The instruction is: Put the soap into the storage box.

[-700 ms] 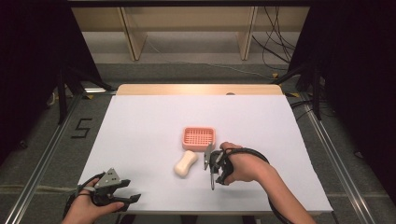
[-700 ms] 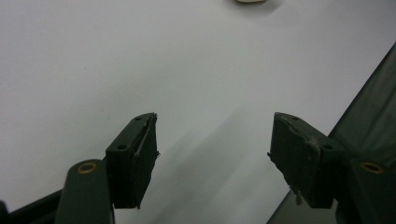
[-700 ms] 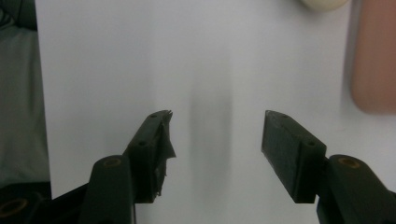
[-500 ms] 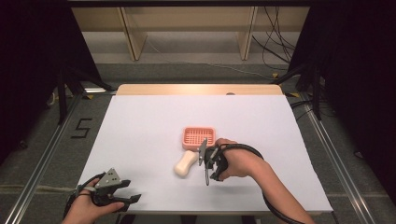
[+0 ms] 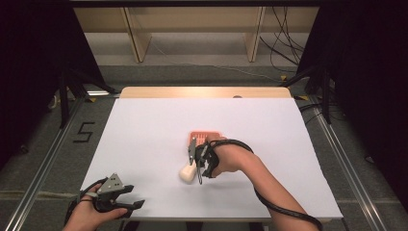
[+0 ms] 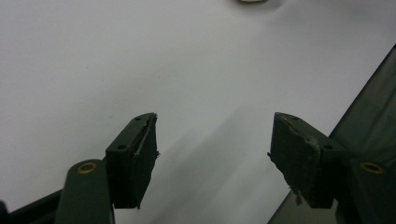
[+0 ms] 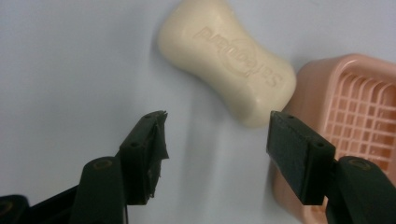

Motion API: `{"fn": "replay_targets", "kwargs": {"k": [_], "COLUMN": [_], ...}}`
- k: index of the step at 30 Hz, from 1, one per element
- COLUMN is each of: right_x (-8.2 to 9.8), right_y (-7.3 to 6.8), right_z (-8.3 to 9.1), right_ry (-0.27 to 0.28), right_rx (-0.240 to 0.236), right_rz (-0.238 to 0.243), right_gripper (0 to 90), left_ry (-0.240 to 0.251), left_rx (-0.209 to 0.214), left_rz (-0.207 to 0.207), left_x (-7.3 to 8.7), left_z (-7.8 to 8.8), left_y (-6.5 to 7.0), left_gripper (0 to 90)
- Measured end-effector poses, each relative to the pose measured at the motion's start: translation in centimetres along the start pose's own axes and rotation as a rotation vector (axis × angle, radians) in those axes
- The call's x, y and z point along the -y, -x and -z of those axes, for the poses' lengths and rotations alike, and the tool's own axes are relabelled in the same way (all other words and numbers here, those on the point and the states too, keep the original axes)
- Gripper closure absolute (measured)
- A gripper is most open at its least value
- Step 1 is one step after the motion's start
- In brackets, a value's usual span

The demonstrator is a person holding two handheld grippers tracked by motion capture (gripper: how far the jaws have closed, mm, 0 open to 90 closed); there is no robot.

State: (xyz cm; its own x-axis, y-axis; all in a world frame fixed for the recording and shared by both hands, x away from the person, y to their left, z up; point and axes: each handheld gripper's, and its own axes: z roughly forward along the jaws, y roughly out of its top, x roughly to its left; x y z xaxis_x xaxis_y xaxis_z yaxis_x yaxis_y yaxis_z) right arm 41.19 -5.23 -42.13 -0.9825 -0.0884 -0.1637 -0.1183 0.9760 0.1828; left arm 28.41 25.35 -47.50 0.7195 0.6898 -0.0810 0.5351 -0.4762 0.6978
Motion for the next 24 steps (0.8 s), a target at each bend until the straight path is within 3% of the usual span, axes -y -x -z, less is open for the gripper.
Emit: {"fn": "replay_targets", "kwargs": {"k": [1, 2, 5, 8, 9, 10, 16, 17, 19, 21, 22, 23, 24], "right_x": [0.0, -0.2, -0.5, -0.8, -0.9, -1.1, -1.9, -2.1, -2.4, -2.7, -2.8, -2.9, -3.0], "right_y": [0.0, 0.4, 0.4, 0.5, 0.7, 0.8, 1.0, 1.2, 1.2, 1.3, 1.2, 1.5, 1.2], "right_z": [0.0, 0.0, -0.3, -0.7, -0.9, -1.0, -1.6, -1.6, -1.7, -1.9, -2.0, -2.1, -2.2], "right_ry": [0.000, -0.010, 0.001, 0.000, 0.009, 0.004, 0.009, 0.011, 0.005, 0.007, -0.003, -0.005, -0.015], "right_rx": [0.000, 0.021, 0.000, -0.008, -0.003, -0.010, -0.021, -0.012, -0.024, -0.028, -0.028, -0.034, -0.040], "right_rz": [0.000, 0.031, -0.004, 0.000, 0.022, 0.024, 0.025, 0.053, 0.043, 0.065, 0.046, 0.101, 0.056], "right_gripper": [37.9, 37.0, 36.1, 35.0, 34.5, 34.3, 30.8, 30.5, 29.8, 29.0, 28.4, 27.7, 27.6], "left_ry": [0.000, -0.001, -0.002, 0.003, 0.004, 0.002, 0.003, 0.004, 0.004, 0.003, 0.002, 0.002, 0.002], "left_rx": [0.000, 0.000, -0.002, 0.008, 0.006, -0.006, -0.002, -0.003, -0.003, -0.004, -0.003, -0.002, -0.002], "left_rz": [0.000, -0.001, -0.003, 0.021, 0.022, 0.001, 0.004, 0.003, 0.003, 0.002, 0.003, 0.003, 0.003], "left_x": [0.0, 0.0, 0.0, 0.0, 0.0, 0.0, 0.0, 0.0, 0.0, 0.0, 0.0, 0.0, 0.0], "left_z": [0.0, 0.0, 0.0, 0.0, 0.0, 0.1, 0.1, 0.1, 0.1, 0.1, 0.1, 0.1, 0.1], "left_y": [0.0, 0.0, 0.0, 0.1, 0.1, -0.1, 0.0, 0.0, -0.1, -0.1, -0.1, -0.1, 0.0], "left_gripper": [31.4, 31.4, 31.3, 31.3, 31.2, 31.3, 31.3, 31.2, 31.2, 31.2, 31.2, 31.2, 31.2]}}
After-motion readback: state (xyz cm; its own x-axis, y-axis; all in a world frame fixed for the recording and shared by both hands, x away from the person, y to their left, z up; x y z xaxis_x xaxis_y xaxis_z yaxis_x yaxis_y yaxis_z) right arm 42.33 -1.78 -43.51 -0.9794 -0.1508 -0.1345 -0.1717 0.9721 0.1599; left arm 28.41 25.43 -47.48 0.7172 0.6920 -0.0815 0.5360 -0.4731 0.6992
